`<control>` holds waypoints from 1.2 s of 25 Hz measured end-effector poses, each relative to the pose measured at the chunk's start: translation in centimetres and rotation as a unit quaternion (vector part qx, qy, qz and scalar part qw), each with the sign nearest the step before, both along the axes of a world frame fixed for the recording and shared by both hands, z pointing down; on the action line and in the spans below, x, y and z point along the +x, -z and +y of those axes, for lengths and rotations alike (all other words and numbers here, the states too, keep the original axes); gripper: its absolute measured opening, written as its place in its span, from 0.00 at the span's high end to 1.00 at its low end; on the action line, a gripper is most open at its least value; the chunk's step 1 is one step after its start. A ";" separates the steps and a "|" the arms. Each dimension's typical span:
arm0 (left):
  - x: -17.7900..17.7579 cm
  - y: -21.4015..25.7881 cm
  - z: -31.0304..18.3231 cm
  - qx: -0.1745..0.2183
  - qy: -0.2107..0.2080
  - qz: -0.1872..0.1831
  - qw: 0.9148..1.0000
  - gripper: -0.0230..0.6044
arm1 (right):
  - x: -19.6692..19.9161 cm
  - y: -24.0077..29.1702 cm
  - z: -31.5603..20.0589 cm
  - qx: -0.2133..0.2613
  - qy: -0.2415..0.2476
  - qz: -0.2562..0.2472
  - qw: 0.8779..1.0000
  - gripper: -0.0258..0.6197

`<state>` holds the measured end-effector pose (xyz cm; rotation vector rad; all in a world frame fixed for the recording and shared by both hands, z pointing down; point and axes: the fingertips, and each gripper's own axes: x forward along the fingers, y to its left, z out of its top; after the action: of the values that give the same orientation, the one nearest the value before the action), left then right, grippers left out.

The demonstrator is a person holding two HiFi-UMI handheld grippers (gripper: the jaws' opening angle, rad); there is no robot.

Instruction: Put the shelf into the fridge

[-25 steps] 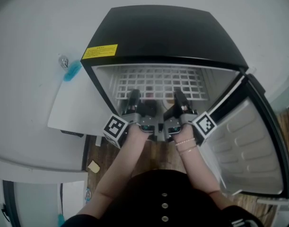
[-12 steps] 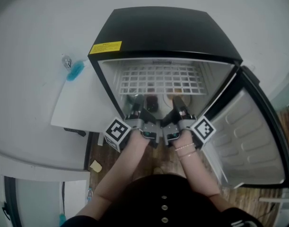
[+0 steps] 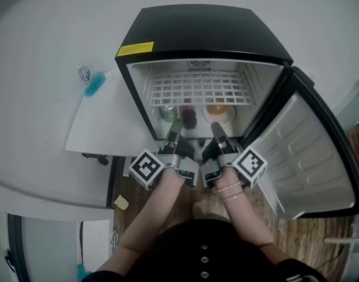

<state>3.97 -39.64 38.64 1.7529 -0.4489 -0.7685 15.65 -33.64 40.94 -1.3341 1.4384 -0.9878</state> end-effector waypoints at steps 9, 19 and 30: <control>-0.8 2.4 3.9 0.210 0.005 -0.191 0.959 0.93 | -1.9 2.4 3.4 0.000 -0.006 0.171 0.985 0.92; -0.7 3.3 8.2 0.426 0.042 -0.411 0.805 0.95 | -6.3 4.9 5.5 0.013 0.027 0.423 0.906 0.94; -0.4 2.8 10.9 0.466 -0.013 -0.439 0.768 0.95 | -8.9 5.9 7.0 0.011 0.010 0.519 0.855 0.95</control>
<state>3.55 -28.77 35.87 3.0574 -0.7161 -0.0190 6.77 -26.68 35.05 -1.9615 2.2158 -0.1779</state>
